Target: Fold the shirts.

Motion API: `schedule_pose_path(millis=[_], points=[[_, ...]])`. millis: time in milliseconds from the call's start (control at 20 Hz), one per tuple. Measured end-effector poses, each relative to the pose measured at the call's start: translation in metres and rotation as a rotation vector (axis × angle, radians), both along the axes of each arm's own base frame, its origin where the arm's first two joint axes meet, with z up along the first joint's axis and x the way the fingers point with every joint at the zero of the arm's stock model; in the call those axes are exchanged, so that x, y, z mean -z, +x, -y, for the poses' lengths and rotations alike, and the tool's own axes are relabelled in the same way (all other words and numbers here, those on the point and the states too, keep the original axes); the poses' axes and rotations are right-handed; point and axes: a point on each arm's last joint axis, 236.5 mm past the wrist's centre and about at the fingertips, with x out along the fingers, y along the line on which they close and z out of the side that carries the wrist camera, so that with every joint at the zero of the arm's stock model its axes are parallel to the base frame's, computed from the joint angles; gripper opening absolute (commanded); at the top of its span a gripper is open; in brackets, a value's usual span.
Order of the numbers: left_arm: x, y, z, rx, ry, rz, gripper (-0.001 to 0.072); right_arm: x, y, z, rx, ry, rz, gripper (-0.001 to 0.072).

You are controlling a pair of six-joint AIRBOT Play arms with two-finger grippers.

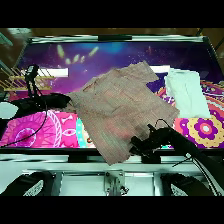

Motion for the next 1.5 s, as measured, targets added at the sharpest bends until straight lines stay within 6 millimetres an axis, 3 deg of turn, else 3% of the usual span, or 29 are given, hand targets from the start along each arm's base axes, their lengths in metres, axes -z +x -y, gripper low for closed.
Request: schedule_pose_path(millis=[150,250,300,400,450,550,600,750,850,900,1050,1200,1350,1500], points=[[-0.005,0.002,0.0,-0.004,-0.002,0.014,0.0026,-0.01,0.021,0.001,-0.082,-0.003,0.118,0.005],[-0.025,0.008,0.0,-0.004,-0.003,0.066,0.0026,-0.049,0.05,-0.01,-0.135,0.039,0.258,0.005],[-0.044,0.013,0.0,0.002,0.002,0.117,0.0026,-0.074,0.067,-0.011,-0.166,0.047,0.351,0.005],[-0.098,0.022,0.001,0.02,0.015,0.254,0.0026,-0.15,0.117,-0.01,-0.196,0.044,0.625,0.005],[-0.132,0.025,0.001,0.025,0.018,0.335,0.0026,-0.198,0.138,-0.004,-0.208,0.024,0.775,0.005],[-0.217,0.02,-0.003,0.023,0.015,0.524,0.0026,-0.306,0.171,0.021,-0.184,-0.064,1.097,0.005],[-0.267,0.01,-0.006,0.016,0.007,0.635,0.0026,-0.366,0.177,0.037,-0.16,-0.123,1.262,0.005],[-0.403,-0.05,-0.016,0.001,-0.022,0.947,0.0026,-0.524,0.152,0.079,-0.048,-0.264,1.664,0.005],[-0.464,-0.101,-0.023,-0.008,-0.039,1.108,0.0026,-0.587,0.121,0.091,0.014,-0.277,1.812,0.005],[-0.484,-0.123,-0.026,-0.012,-0.046,1.166,0.0026,-0.606,0.107,0.093,0.031,-0.271,1.858,0.005],[-0.517,-0.175,-0.037,-0.029,-0.027,1.287,0.0026,-0.634,0.083,0.093,0.054,-0.231,1.922,0.005],[-0.513,-0.185,-0.043,-0.041,0.063,1.29,0.0026,-0.628,0.082,0.089,0.037,-0.21,1.876,0.005],[-0.483,-0.155,-0.049,-0.051,0.191,1.193,0.0026,-0.583,0.108,0.082,-0.013,-0.21,1.685,0.005],[-0.421,-0.09,-0.06,-0.073,0.322,0.985,0.0026,-0.504,0.148,0.082,-0.064,-0.257,1.377,0.0051]])
